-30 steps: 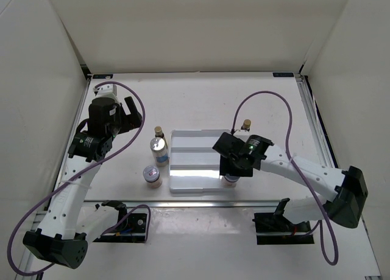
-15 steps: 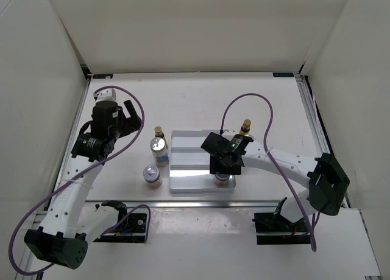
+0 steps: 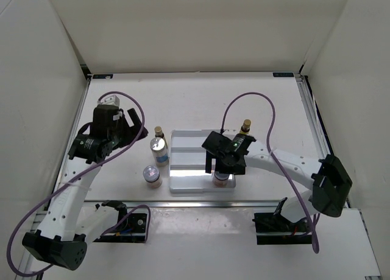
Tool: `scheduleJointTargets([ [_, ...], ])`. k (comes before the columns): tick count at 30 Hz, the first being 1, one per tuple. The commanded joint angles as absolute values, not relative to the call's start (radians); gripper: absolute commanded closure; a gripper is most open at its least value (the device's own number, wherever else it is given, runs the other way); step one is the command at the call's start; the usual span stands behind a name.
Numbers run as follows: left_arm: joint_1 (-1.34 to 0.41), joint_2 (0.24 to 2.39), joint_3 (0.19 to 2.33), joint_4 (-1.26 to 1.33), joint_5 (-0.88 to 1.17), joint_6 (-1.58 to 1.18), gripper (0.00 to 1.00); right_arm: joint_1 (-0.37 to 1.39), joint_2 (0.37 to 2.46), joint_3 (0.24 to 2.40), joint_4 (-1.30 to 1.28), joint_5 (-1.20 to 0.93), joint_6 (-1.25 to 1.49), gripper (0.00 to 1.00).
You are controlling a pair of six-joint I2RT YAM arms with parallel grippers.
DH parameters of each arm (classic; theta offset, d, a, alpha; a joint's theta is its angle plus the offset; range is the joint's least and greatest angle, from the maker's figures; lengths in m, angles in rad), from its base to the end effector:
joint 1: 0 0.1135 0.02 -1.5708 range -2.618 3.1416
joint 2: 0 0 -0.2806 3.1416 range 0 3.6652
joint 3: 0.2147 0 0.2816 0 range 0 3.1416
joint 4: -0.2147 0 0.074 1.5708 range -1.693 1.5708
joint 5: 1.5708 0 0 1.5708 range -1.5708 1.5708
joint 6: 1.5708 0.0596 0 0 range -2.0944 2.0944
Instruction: Organize the condiment bottles
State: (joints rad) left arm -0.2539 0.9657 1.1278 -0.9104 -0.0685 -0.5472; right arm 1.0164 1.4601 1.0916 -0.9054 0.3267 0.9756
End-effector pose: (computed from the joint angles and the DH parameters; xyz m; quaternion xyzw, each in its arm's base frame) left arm 0.2140 -0.0513 0.3571 -0.1474 0.9043 -0.1269 0.3801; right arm 0.1771 0.2496 0.2245 0.0041 0.9761 0.0350 0.2143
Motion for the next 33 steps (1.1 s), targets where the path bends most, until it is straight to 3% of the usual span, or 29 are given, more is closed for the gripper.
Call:
scheduleJointTargets([
  [1, -0.282, 0.898, 1.111, -1.077, 0.001, -0.640, 0.00, 1.022, 1.362, 1.152, -0.937, 0.334, 0.971, 0.00],
  [14, -0.340, 0.802, 0.839, -1.097, 0.107, -0.795, 0.04, 1.022, 1.236, 1.102, -0.908, 0.321, 0.911, 0.00],
  [27, -0.423, 1.041, 0.776, -0.994, 0.014, -0.847, 0.04, 1.022, 1.180, 1.066, -0.905, 0.319, 0.920, 0.00],
  [33, -0.471, 1.055, 0.765, -0.980, -0.015, -0.868, 0.16, 1.022, 1.158, 1.055, -0.927, 0.339, 0.931, 0.00],
])
